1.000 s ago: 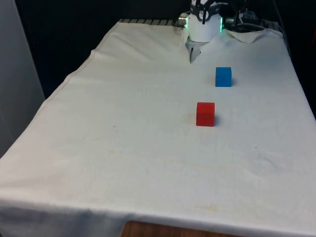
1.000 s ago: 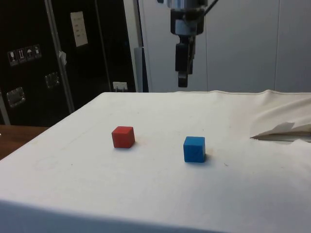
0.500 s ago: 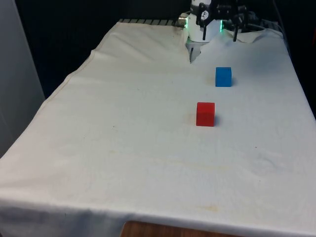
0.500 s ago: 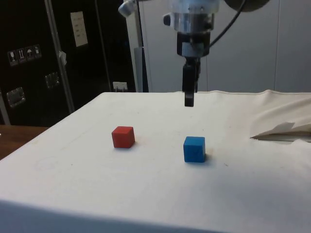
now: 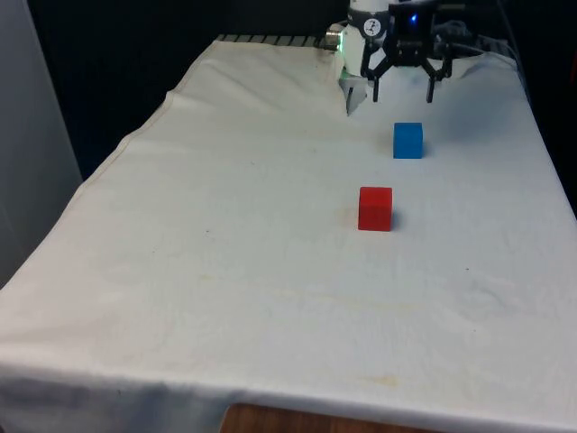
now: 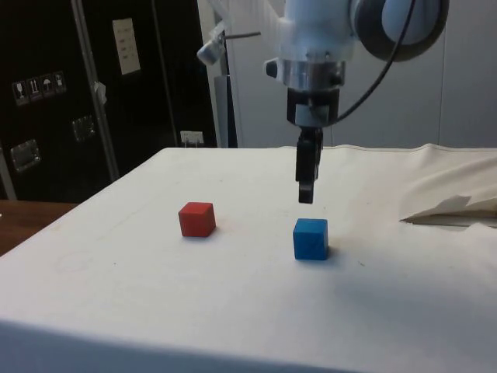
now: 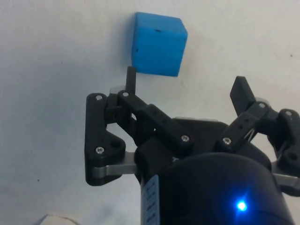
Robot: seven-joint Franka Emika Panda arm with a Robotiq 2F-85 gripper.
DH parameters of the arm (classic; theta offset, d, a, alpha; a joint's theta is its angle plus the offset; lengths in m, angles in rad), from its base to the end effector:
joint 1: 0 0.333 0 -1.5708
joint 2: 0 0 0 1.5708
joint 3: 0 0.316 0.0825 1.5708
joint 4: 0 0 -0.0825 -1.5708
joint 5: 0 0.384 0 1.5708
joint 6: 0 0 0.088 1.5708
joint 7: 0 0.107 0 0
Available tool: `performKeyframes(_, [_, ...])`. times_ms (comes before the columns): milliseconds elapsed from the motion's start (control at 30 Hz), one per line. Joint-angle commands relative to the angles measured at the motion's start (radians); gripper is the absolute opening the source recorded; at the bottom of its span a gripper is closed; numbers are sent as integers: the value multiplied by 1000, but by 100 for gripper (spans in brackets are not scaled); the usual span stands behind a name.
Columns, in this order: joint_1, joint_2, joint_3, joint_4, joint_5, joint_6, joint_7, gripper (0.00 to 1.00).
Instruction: Stack the two cubes.
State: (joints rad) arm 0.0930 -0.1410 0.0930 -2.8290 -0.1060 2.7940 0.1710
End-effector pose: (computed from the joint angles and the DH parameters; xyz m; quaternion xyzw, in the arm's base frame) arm 0.3711 0.0734 0.2510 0.9967 0.0561 0.0563 0.0175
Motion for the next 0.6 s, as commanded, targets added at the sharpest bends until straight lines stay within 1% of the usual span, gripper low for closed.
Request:
performKeyframes(0, [0, 12, 0, 0, 0, 12, 0, 100])
performKeyframes(33, [-2, 29, 3, -5, -8, 43, 10, 100])
performKeyframes(167, [-1, 75, 2, -7, -7, 90, 10, 100])
performKeyframes(233, [-1, 111, 2, -7, -7, 125, 10, 100])
performKeyframes(267, [0, 107, 1, -3, 0, 107, 0, 100])
performKeyframes(300, [0, 124, 1, -7, -7, 138, 10, 100])
performKeyframes(400, [0, 161, 0, -6, -8, 173, 9, 100])
performKeyframes(433, [1, 185, -2, -4, -9, 197, 8, 100])
performKeyframes(533, [1, 218, -6, -5, -12, 231, 7, 100])
performKeyframes(567, [0, 220, 1, -2, 0, 220, 0, 100])
